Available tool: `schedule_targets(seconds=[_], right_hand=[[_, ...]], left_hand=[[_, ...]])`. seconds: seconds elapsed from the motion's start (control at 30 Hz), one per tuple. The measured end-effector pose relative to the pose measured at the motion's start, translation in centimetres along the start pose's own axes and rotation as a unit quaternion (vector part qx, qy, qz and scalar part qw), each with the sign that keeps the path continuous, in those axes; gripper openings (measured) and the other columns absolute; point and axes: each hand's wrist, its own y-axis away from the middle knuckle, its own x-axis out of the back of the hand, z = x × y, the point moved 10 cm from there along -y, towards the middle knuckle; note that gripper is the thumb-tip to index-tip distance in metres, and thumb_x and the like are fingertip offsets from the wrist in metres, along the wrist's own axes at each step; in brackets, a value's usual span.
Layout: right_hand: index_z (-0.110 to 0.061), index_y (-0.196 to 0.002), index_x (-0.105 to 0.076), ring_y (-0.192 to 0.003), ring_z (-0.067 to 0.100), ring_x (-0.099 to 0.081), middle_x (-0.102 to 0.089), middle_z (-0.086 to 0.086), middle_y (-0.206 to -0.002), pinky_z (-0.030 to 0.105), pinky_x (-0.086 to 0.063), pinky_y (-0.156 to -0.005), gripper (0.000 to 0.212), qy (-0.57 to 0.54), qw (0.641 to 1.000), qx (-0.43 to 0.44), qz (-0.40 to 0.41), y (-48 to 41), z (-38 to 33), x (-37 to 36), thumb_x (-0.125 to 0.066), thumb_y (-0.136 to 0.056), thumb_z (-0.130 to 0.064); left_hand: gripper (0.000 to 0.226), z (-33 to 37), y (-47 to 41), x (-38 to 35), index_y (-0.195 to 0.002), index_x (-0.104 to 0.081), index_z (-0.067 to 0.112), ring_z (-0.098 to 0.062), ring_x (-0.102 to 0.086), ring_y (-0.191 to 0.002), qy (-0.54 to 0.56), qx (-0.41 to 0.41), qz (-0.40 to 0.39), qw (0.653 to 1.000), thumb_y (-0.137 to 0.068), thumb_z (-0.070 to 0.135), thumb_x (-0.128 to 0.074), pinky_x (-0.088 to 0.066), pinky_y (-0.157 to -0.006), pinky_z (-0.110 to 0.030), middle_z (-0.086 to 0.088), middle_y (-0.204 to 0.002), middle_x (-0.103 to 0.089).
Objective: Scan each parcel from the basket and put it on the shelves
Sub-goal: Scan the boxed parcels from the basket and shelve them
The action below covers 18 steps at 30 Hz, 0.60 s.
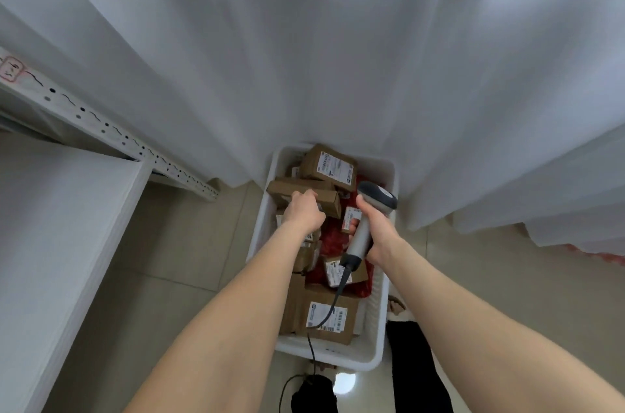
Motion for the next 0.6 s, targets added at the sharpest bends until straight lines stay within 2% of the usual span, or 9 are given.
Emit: schedule_targets(seconds=[0.1, 0.23, 0.4, 0.5, 0.6], right_hand=[[-0.01, -0.101, -0.064, -0.053, 0.011, -0.057, -0.061, 0.001, -0.064, 0.026, -0.051, -0.058, 0.032, 0.022, 0.999, -0.032, -0.013, -4.5, -0.5, 0.7, -0.074, -0.085, -0.036], [-0.011, -0.103, -0.062, -0.053, 0.012, -0.057, -0.06, 0.001, -0.063, 0.024, -0.051, -0.054, 0.034, 0.036, 0.996, -0.065, -0.039, -9.6, -0.7, 1.4, -0.073, -0.085, -0.038], [-0.011, -0.103, -0.061, -0.05, 0.011, -0.055, -0.058, 0.001, -0.059, 0.024, -0.05, -0.049, 0.034, 0.044, 0.995, -0.082, -0.043, -15.3, 0.2, 2.5, -0.073, -0.085, -0.038], [-0.011, -0.107, -0.062, -0.051, 0.012, -0.055, -0.06, 0.002, -0.06, 0.025, -0.05, -0.052, 0.037, 0.056, 0.994, -0.086, -0.049, -18.1, 1.3, 3.2, -0.073, -0.085, -0.039], [-0.011, -0.11, -0.061, -0.05, 0.011, -0.056, -0.061, 0.002, -0.061, 0.024, -0.05, -0.054, 0.04, 0.069, 0.991, -0.1, -0.06, -20.1, 2.6, 4.2, -0.073, -0.085, -0.04]], left_hand=[[0.056, 0.1, -4.0, -2.6, -0.142, -0.038, 0.012, -0.031, -0.05, -0.122, 0.001, 0.03, 0.011, 0.999, -0.09, 0.013, -0.058, -0.045, -0.1, -0.038, -0.013, -0.142, -0.035], [0.068, 1.2, -8.6, -6.3, -0.148, -0.025, 0.01, -0.032, -0.04, -0.131, -0.024, 0.04, 0.019, 0.999, -0.087, 0.003, -0.056, -0.04, -0.106, -0.04, -0.013, -0.147, -0.028], [0.088, 1.9, -13.7, -9.6, -0.152, -0.004, 0.008, -0.029, -0.012, -0.146, -0.125, 0.008, 0.04, 0.991, -0.083, 0.0, -0.058, -0.023, -0.117, -0.043, -0.011, -0.159, -0.009], [0.088, 1.0, -16.5, -11.3, -0.153, -0.003, 0.008, -0.029, -0.005, -0.148, -0.184, 0.002, 0.047, 0.982, -0.084, 0.0, -0.057, -0.016, -0.119, -0.045, -0.013, -0.16, -0.005], [0.076, 0.0, -18.1, -12.7, -0.15, -0.014, 0.006, -0.029, -0.012, -0.146, -0.237, 0.005, 0.058, 0.97, -0.087, 0.005, -0.056, -0.016, -0.118, -0.045, -0.015, -0.156, -0.019]])
